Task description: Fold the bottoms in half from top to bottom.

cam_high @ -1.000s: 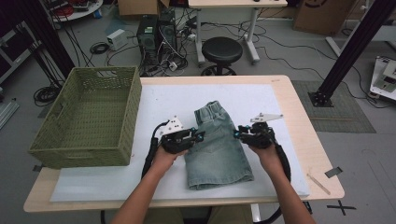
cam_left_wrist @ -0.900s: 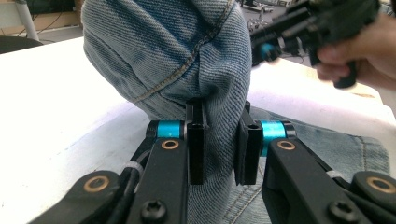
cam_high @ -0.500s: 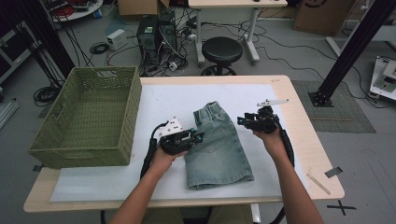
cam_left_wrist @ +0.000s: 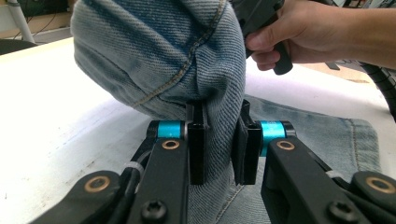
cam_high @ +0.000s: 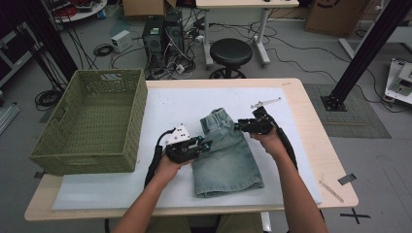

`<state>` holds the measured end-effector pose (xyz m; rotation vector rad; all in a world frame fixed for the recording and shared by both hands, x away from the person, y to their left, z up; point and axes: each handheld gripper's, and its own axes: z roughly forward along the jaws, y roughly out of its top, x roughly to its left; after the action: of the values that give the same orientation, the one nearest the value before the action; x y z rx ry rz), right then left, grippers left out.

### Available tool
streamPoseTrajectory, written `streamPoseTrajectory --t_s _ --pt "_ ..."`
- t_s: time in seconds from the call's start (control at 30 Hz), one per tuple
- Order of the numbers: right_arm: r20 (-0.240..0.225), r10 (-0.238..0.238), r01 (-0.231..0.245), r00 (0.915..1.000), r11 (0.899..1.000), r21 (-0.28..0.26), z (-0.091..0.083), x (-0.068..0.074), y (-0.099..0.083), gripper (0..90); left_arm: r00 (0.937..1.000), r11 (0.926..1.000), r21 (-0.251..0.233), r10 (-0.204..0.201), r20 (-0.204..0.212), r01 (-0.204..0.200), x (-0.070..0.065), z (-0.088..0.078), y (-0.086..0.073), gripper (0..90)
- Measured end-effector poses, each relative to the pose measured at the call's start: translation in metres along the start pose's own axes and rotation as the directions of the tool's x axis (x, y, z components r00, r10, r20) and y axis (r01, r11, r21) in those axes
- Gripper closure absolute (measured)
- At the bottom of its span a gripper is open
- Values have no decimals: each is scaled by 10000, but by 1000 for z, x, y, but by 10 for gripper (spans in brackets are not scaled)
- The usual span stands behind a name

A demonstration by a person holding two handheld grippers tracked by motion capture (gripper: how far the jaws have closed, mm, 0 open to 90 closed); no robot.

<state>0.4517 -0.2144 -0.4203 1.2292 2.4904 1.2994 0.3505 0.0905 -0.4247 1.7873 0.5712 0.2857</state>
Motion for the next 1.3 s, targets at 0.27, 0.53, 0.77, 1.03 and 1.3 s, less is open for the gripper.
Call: streamPoseTrajectory --t_s 0.27,0.53,0.77,1.03,1.3 --pt "615 -748 743 9953 9972 113 -4 10 1 900 10000 10000 -24 -39 -57 39 1 -4 -1 784" --pt "483 -930 953 9945 9943 -483 -33 16 -11 900 9995 9998 -125 -152 -275 149 2 -9 -2 784" --pt "401 -1165 1194 9924 9895 -819 -48 26 -23 900 9985 9994 -133 -314 -438 309 4 -14 -4 775" --pt "295 -1611 1634 9865 9805 -1095 -66 40 -48 900 9959 9968 -100 -791 -434 787 7 -19 -8 668" --pt "159 -1595 1603 9871 9812 -1075 -69 44 -65 900 9941 9946 12 -1039 -297 1040 6 -28 -13 552"
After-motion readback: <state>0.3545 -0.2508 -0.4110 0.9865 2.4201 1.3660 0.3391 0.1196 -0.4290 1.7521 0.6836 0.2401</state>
